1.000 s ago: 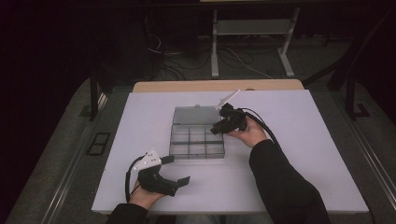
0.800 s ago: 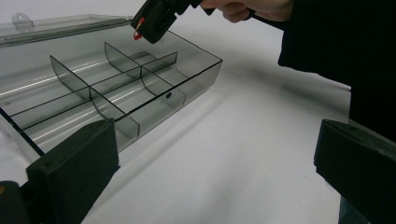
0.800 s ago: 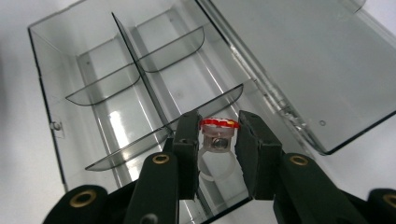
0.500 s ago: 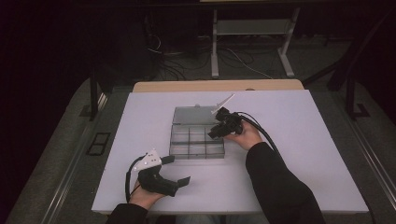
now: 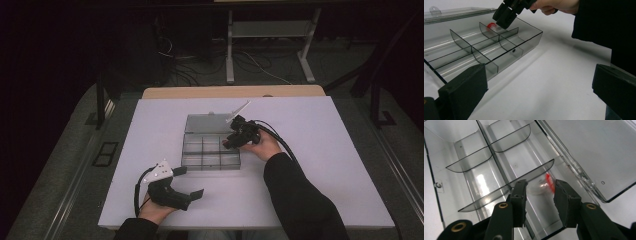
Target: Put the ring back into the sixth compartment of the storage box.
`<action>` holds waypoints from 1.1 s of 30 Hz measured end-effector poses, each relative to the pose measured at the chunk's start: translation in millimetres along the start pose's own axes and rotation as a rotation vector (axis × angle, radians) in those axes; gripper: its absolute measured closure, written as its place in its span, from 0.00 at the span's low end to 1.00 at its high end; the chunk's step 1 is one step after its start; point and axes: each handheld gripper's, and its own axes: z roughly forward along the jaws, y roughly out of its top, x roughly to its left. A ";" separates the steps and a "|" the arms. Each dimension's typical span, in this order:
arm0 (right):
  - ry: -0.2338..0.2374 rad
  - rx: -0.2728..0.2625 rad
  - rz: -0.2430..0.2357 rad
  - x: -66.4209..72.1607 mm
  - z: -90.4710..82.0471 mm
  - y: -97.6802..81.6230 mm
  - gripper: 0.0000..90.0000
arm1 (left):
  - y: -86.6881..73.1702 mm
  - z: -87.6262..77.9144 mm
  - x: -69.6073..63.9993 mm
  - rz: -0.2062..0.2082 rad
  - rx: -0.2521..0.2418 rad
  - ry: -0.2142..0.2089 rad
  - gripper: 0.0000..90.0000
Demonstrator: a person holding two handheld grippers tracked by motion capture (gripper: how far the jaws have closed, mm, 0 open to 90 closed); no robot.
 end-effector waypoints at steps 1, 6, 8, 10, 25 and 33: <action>-0.002 -0.002 -0.001 0.2 -1.2 0.1 0.67 | 0.0 0.1 0.0 0.000 0.000 0.000 0.00; -0.007 -0.013 -0.005 2.0 -8.7 0.3 0.63 | -0.1 0.1 0.0 -0.001 -0.001 0.001 0.00; -0.009 -0.013 -0.012 4.0 -12.4 0.5 0.60 | -0.2 0.2 0.2 -0.001 -0.002 0.001 0.00; -0.011 -0.019 -0.015 6.1 -16.8 0.1 0.56 | -0.2 0.2 0.3 -0.001 -0.001 0.001 0.00; -0.018 -0.069 0.054 8.5 -49.0 -13.8 0.20 | -0.4 0.3 0.6 -0.003 0.000 0.003 0.00; -0.011 -0.118 0.107 7.1 -71.9 -39.2 0.01 | -0.5 0.4 0.6 -0.002 0.002 0.005 0.00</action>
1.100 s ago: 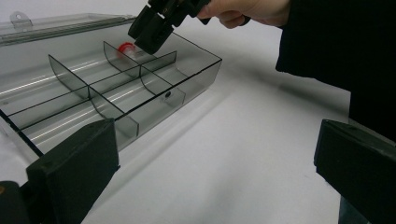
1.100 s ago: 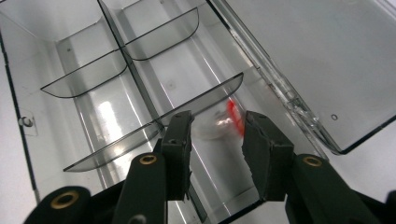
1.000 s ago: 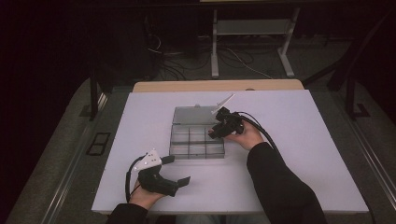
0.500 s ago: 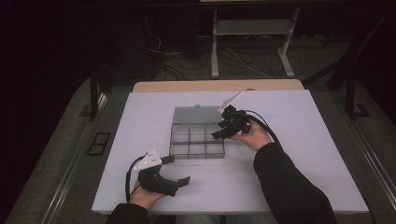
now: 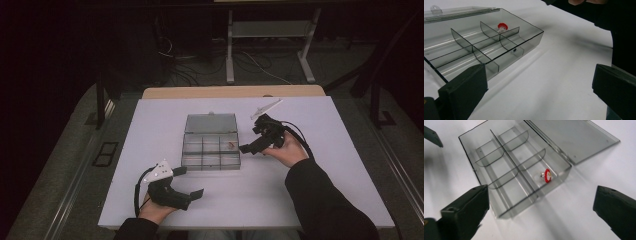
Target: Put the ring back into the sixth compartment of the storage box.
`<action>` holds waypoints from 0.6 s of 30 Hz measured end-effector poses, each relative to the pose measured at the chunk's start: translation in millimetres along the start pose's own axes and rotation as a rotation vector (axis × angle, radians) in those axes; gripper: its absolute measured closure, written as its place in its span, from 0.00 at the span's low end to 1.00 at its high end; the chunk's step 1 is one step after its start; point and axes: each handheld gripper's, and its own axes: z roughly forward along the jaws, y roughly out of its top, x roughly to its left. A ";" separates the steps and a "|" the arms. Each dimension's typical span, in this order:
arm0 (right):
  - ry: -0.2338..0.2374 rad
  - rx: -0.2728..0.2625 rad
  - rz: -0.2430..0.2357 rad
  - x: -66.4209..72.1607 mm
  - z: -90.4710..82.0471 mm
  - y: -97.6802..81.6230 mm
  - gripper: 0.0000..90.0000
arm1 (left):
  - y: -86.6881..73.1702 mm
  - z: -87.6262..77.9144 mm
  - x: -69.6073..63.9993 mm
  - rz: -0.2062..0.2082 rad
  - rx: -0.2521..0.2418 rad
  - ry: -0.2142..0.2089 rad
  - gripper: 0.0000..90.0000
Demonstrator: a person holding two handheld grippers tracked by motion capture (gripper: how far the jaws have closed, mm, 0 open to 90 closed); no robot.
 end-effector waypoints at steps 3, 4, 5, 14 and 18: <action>-0.001 -0.007 0.005 -0.7 -6.1 -5.6 0.01 | -0.1 0.0 0.0 -0.003 -0.001 0.001 0.00; 0.000 -0.016 0.009 -1.4 -11.7 -10.9 0.01 | -0.2 -0.1 0.0 -0.004 -0.002 0.003 0.00; 0.001 -0.018 0.014 -1.4 -14.5 -13.5 0.01 | -0.2 -0.2 0.2 -0.004 -0.002 0.003 0.00; -0.014 -0.032 0.017 1.5 -33.3 -31.8 0.01 | -0.1 0.1 0.1 -0.005 -0.002 0.005 0.00; -0.022 -0.051 0.025 5.2 -43.8 -43.8 0.01 | -0.1 -0.2 0.2 -0.005 -0.003 0.006 0.00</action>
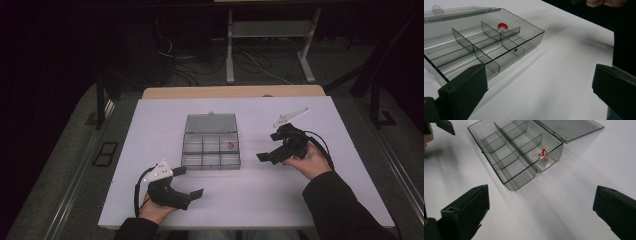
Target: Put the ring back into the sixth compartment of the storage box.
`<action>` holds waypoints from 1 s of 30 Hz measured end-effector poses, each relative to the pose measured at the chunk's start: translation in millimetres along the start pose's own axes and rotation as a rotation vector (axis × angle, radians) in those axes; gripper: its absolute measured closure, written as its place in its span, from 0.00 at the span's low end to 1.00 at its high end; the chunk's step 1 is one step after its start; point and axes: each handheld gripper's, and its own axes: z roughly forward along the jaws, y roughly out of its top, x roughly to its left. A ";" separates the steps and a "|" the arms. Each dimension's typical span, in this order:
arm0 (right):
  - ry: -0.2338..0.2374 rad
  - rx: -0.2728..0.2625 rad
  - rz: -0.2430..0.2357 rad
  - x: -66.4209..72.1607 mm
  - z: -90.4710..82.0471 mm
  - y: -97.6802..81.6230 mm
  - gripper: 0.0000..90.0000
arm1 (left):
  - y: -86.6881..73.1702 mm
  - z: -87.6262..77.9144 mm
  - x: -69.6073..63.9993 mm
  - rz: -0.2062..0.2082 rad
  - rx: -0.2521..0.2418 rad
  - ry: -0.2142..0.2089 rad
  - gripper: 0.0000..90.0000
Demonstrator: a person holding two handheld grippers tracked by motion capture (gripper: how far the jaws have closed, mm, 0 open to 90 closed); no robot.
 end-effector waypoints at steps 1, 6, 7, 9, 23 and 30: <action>0.000 0.000 0.000 0.0 0.0 0.0 0.01 | 0.0 -0.1 0.0 0.000 0.000 0.000 0.00; -0.010 -0.011 0.008 3.4 -9.2 -17.0 0.01 | 0.0 -0.2 0.0 0.000 -0.001 0.002 0.00; -0.010 -0.011 0.008 3.4 -9.2 -17.0 0.01 | -0.1 -0.4 -0.1 0.000 -0.001 0.002 0.00; -0.019 -0.020 0.017 4.1 -13.7 -26.5 0.01 | -0.1 -0.4 0.0 0.000 -0.001 0.002 0.00; -0.056 -0.059 0.094 2.7 -28.1 -74.9 0.01 | -0.4 -0.6 0.1 -0.003 -0.001 0.006 0.00; -0.070 -0.095 0.143 5.8 -30.9 -101.0 0.01 | -0.6 -1.3 0.4 -0.001 0.001 0.008 0.00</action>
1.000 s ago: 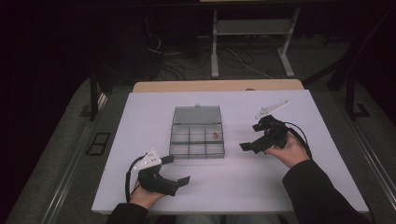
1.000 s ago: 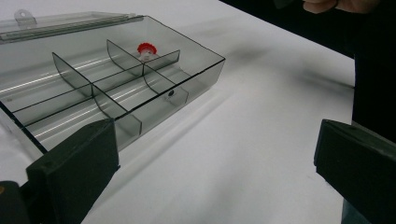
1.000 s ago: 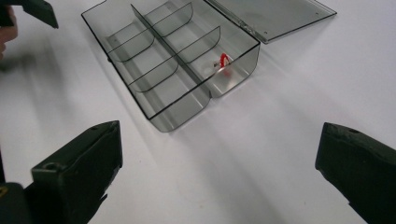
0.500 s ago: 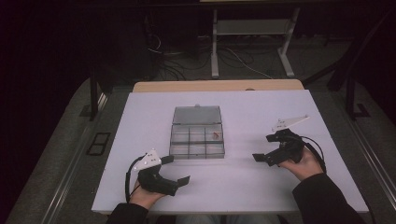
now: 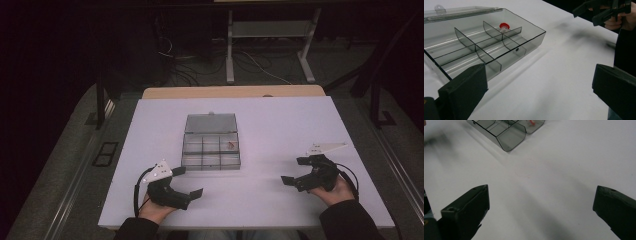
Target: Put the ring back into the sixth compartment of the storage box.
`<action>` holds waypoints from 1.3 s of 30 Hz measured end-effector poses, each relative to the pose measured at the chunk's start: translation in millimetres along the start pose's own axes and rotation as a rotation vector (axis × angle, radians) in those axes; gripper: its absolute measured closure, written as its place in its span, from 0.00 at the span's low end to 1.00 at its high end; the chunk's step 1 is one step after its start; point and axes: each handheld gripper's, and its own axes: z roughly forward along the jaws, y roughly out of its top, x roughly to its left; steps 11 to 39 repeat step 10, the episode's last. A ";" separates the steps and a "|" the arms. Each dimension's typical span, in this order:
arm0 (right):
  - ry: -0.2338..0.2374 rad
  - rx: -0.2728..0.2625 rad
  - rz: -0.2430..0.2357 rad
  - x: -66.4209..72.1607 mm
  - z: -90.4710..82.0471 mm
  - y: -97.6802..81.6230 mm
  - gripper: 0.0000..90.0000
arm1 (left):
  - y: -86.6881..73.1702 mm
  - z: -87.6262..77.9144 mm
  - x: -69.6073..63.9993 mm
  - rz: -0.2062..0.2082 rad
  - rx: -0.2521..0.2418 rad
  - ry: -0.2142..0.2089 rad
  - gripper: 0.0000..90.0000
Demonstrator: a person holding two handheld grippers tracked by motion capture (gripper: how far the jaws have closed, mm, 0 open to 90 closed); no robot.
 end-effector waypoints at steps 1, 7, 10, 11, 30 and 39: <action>0.000 0.000 0.000 0.0 0.0 0.0 0.01 | -0.1 0.0 -0.1 0.000 0.000 0.000 0.00; -0.021 -0.050 0.021 0.5 -7.2 -19.7 0.01 | -0.1 0.0 0.0 -0.002 0.000 0.001 0.00; -0.022 -0.058 0.024 1.3 -8.8 -23.7 0.01 | 0.0 0.0 0.0 -0.003 -0.001 0.002 0.00; -0.022 -0.058 0.024 1.3 -8.8 -23.7 0.01 | 0.0 0.0 0.0 -0.003 -0.001 0.002 0.00; -0.022 -0.058 0.024 1.3 -8.8 -23.7 0.01 | 0.0 0.0 0.0 -0.003 -0.001 0.002 0.00; -0.022 -0.058 0.024 1.3 -8.8 -23.7 0.01 | 0.0 0.0 0.0 -0.003 -0.001 0.002 0.00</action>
